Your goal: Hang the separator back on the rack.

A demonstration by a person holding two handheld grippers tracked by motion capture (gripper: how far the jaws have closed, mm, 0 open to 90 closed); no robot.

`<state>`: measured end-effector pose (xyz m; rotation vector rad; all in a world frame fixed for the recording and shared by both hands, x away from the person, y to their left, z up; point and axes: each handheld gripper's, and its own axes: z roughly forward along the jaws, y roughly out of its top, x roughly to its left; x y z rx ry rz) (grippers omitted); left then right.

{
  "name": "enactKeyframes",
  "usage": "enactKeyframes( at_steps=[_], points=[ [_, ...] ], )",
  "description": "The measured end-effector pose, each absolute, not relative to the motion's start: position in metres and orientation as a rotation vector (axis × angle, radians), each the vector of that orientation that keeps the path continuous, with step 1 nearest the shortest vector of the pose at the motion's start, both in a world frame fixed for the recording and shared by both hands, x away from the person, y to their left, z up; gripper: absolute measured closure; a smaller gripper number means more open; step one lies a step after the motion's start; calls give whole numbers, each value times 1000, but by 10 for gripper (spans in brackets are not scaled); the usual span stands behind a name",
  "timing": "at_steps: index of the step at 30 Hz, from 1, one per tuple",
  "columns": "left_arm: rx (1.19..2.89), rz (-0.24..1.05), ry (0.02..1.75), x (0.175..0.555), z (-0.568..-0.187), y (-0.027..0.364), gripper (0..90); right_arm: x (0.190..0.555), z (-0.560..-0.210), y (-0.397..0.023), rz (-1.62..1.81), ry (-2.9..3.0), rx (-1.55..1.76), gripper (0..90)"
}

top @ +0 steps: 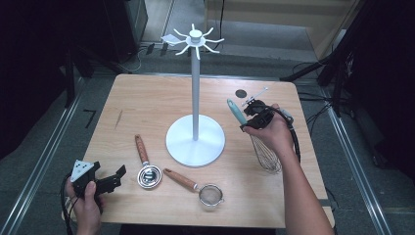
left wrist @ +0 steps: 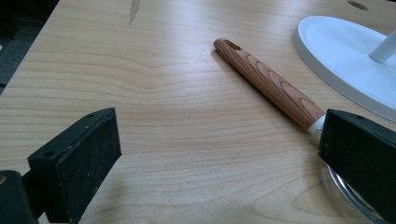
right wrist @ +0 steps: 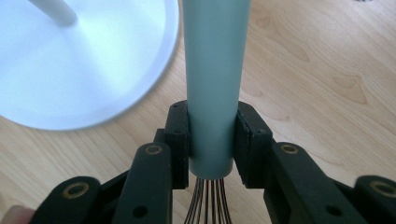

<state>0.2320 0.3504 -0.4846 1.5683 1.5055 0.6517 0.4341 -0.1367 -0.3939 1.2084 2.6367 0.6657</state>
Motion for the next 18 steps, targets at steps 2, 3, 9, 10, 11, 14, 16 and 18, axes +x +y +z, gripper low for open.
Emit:
enactKeyframes(
  at_steps=[2, 3, 9, 10, 11, 14, 16, 18],
  points=[
    [1569, 652, 1505, 232, -485, 350, 0, 429, -387, -141, 782, 2597, 1224, 713],
    [1569, 652, 1505, 232, -485, 350, 0, 427, -385, -143, 821, 2582, 1214, 713],
    [1568, 652, 1506, 232, -485, 350, 0, 414, -372, -147, 965, 2495, 1185, 713],
    [1568, 652, 1506, 232, -485, 350, 0, 412, -371, -147, 984, 2475, 1162, 713],
    [1569, 652, 1505, 232, -485, 350, 0, 409, -368, -147, 1013, 2453, 1163, 713],
    [1569, 652, 1506, 232, -485, 350, 0, 398, -362, -146, 1124, 2394, 1143, 713],
    [1569, 652, 1506, 232, -485, 350, 0, 396, -361, -145, 1144, 2387, 1131, 713],
    [1569, 652, 1505, 232, -485, 350, 0, 388, -358, -141, 1182, 2353, 1098, 713]
  ],
)
